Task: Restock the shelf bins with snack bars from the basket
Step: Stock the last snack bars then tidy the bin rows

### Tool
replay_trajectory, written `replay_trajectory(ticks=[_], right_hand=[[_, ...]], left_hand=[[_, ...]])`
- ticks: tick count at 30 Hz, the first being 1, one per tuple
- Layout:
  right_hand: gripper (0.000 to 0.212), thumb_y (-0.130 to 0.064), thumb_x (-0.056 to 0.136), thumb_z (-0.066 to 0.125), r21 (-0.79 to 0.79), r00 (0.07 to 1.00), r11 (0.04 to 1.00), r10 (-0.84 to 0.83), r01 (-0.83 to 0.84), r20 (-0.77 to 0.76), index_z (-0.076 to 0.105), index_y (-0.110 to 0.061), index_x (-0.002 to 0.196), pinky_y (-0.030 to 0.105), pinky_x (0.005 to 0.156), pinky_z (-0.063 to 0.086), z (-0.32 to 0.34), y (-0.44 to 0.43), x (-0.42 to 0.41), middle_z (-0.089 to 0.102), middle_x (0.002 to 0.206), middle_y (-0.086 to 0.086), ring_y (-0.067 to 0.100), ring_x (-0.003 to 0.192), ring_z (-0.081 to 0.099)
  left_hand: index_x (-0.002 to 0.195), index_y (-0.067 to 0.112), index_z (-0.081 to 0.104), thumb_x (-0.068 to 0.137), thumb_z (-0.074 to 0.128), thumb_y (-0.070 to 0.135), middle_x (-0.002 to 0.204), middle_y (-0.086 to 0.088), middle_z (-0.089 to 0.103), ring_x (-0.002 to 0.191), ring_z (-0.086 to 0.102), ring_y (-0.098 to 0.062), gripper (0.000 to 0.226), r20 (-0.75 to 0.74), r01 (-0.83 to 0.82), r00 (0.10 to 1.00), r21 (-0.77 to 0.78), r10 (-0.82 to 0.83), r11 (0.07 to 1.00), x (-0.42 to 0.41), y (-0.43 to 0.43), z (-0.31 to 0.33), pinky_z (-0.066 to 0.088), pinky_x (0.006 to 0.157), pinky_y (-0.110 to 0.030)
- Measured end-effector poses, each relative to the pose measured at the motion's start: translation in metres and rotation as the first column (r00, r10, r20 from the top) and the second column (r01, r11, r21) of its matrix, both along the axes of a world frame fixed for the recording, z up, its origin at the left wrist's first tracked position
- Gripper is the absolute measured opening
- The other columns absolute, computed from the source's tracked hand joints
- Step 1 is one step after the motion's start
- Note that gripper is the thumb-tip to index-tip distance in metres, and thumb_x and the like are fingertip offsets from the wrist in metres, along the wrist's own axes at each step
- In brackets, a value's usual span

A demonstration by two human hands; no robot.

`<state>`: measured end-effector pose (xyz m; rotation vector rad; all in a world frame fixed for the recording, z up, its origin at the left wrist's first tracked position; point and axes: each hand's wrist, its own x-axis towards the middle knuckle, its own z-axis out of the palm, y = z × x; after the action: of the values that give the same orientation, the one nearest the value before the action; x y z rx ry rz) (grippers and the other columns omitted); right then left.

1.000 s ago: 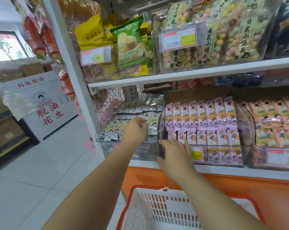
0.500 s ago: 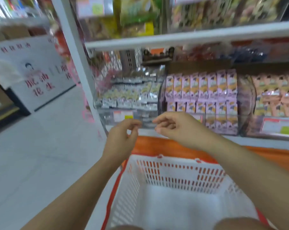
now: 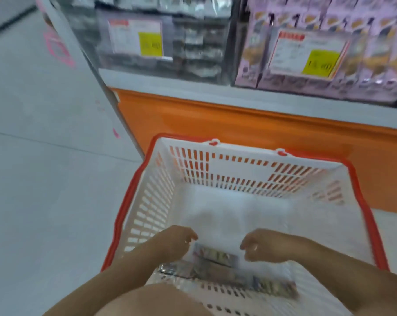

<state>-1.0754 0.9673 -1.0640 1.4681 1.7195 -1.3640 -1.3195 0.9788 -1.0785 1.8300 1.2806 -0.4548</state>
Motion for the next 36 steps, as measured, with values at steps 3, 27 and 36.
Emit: replay_trajectory(ticks=[3,27,36], right_hand=[[0.047,-0.029,0.099,0.046,-0.078,0.993,0.994,0.089,-0.082,0.083,0.039,-0.013,0.143,0.027,0.105,0.031,-0.041,-0.025,0.009,0.039,0.147,0.004,0.021,0.132,0.04],[0.026,-0.021,0.081,0.07,0.431,0.874,0.809,-0.196,0.401,-0.444,0.053,-0.03,0.098,0.02,0.071,0.05,0.145,0.041,0.01,0.062,0.107,-0.009,0.003,0.085,0.063],[0.022,-0.024,0.085,0.067,0.628,0.751,0.513,-0.05,0.585,-0.659,0.045,-0.02,0.087,0.031,0.058,0.033,0.302,0.041,-0.067,0.052,0.09,0.018,0.026,0.069,0.05]], left_hand=[[0.141,0.017,0.044,0.097,0.035,0.005,0.146,-0.002,0.042,0.133,0.039,-0.017,0.047,-0.104,0.122,0.985,-0.162,-0.139,0.979,0.004,-0.007,-0.02,0.029,0.104,-0.022],[0.123,0.015,0.061,0.099,0.047,0.024,0.126,0.001,0.06,0.108,0.057,-0.012,0.029,0.153,-0.236,0.964,0.104,0.219,0.966,0.006,0.035,0.147,0.041,0.087,-0.019],[0.105,0.016,0.064,0.094,0.046,0.048,0.099,-0.004,0.072,0.087,0.068,-0.017,0.038,0.636,-0.741,0.425,-0.164,0.644,0.651,-0.001,0.002,0.287,0.047,0.08,-0.033]])
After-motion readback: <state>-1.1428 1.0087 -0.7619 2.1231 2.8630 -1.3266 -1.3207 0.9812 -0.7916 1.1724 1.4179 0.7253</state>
